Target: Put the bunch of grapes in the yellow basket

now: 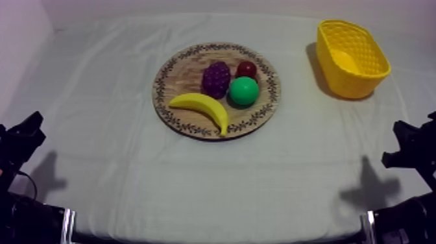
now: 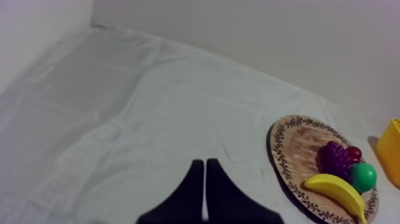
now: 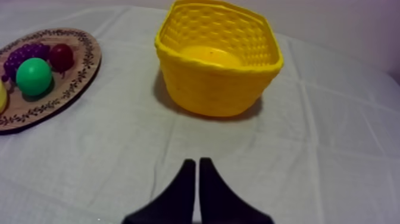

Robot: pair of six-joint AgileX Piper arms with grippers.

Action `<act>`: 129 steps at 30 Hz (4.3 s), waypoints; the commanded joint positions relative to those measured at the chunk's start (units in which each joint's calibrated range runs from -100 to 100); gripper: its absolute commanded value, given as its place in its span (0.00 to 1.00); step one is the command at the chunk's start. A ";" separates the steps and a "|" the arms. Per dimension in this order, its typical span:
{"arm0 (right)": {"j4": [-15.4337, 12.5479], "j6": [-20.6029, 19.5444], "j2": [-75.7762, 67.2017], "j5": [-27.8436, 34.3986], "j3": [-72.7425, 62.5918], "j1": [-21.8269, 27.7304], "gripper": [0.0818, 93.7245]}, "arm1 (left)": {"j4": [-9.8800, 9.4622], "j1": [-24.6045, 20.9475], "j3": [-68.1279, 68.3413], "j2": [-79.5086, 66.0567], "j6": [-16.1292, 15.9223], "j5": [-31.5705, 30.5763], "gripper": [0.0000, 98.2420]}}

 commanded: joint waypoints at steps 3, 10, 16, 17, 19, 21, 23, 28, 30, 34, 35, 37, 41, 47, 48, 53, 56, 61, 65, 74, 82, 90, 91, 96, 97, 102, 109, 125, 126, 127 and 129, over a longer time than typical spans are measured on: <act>0.80 -0.42 3.07 -0.78 -1.75 -0.10 0.00 | 0.01 -0.01 0.02 0.00 -0.01 0.00 0.00; 2.26 -1.73 12.76 -0.46 -9.40 -0.43 0.01 | 0.01 -0.01 0.02 0.00 -0.01 0.00 0.00; 1.48 -0.61 23.51 -1.81 -17.46 1.20 0.01 | 0.01 -0.01 0.02 0.00 -0.01 0.00 0.00; 1.20 -0.17 24.74 -2.23 -18.68 1.39 0.01 | 0.01 -0.01 0.02 0.00 -0.01 0.00 0.00; 0.69 0.57 26.89 -2.76 -21.27 1.57 0.01 | 0.01 -0.01 0.02 0.00 -0.01 0.00 0.00; 0.36 0.98 29.06 -2.62 -24.22 1.46 0.01 | 0.01 -0.01 0.02 0.00 -0.01 0.00 0.00; 0.56 0.85 31.12 -2.35 -27.12 0.95 0.01 | 0.01 -0.01 0.02 0.00 -0.01 0.00 0.00; 2.07 -0.38 36.18 -2.21 -33.16 -1.45 0.01 | 0.01 -0.01 0.02 0.00 -0.01 0.00 0.00; 1.90 -0.25 38.53 -2.02 -35.73 -2.24 0.01 | 0.01 -0.01 0.02 0.00 -0.01 0.00 0.00; 0.14 1.36 43.43 -1.78 -40.89 -3.99 0.01 | 0.01 -0.01 0.02 0.00 -0.01 0.00 0.00; -0.51 1.95 44.64 -1.75 -42.15 -4.44 0.01 | 0.01 -0.01 0.02 0.00 -0.01 0.00 0.00; -1.88 3.18 47.00 -1.71 -44.63 -5.38 0.01 | 0.01 -0.01 0.02 0.00 -0.01 0.00 0.00; -4.69 5.65 51.34 -1.61 -49.43 -7.05 0.01 | 0.01 -0.01 0.02 0.00 -0.01 0.00 0.00; -6.79 7.91 56.38 -0.77 -55.67 -10.33 0.01 | 0.01 -0.01 0.02 0.00 -0.01 0.00 0.00; -7.05 8.19 57.19 -0.34 -56.83 -10.79 0.01 | 0.01 -0.01 0.02 0.00 -0.01 0.00 0.00; -7.53 8.63 61.31 1.85 -63.14 -13.09 0.01 | 0.01 -0.01 0.02 0.00 -0.01 0.00 0.00; -6.88 7.71 64.06 2.86 -67.43 -14.47 0.01 | 0.01 -0.01 0.02 0.00 -0.01 0.00 0.00; -4.26 4.11 69.54 6.37 -76.52 -16.91 0.01 | 0.01 -0.01 0.02 0.00 -0.01 0.00 0.00; -1.41 0.10 74.40 10.55 -84.60 -18.76 0.01 | 0.01 -0.01 0.02 0.00 0.02 0.00 0.00; 3.27 -7.24 84.84 19.33 -99.64 -21.85 0.01 | 0.01 -0.01 0.02 0.00 0.02 0.00 0.00; 5.48 -11.34 92.55 23.01 -107.42 -24.01 0.01 | 0.01 -0.01 0.02 0.00 0.02 0.00 0.00; 6.61 -14.45 98.95 26.08 -112.54 -26.33 0.01 | 0.01 -0.01 0.02 0.00 0.01 0.00 0.00; 6.79 -14.93 99.88 27.36 -113.88 -26.68 0.01 | 0.01 -0.01 0.02 0.00 0.01 0.00 0.00; 7.81 -18.08 104.34 36.16 -121.46 -28.42 0.01 | 0.01 -0.01 0.02 0.00 0.01 0.00 0.00; 7.90 -18.82 105.18 38.14 -123.02 -28.65 0.01 | 0.01 -0.01 0.02 0.00 0.02 0.00 0.00; 7.68 -22.38 108.61 46.98 -129.24 -29.12 0.01 | 0.01 -0.01 0.02 0.00 0.03 0.00 0.00; 7.03 -25.51 112.30 56.44 -131.95 -29.30 0.01 | 0.01 -0.01 0.02 0.00 0.02 0.00 0.00; 5.11 -26.32 114.84 55.32 -126.88 -30.10 0.00 | 0.01 -0.01 0.02 0.00 -0.01 0.00 0.00; 5.07 -26.22 114.79 55.21 -126.85 -30.12 0.01 | 0.01 -0.01 0.02 0.00 -0.01 0.00 0.00; 4.99 -26.01 114.77 55.12 -126.84 -30.16 0.01 | 0.01 -0.01 0.02 0.00 -0.01 0.00 0.00; 4.99 -25.49 114.76 54.92 -126.76 -30.41 0.01 | 0.01 -0.01 0.02 0.00 -0.01 0.00 0.00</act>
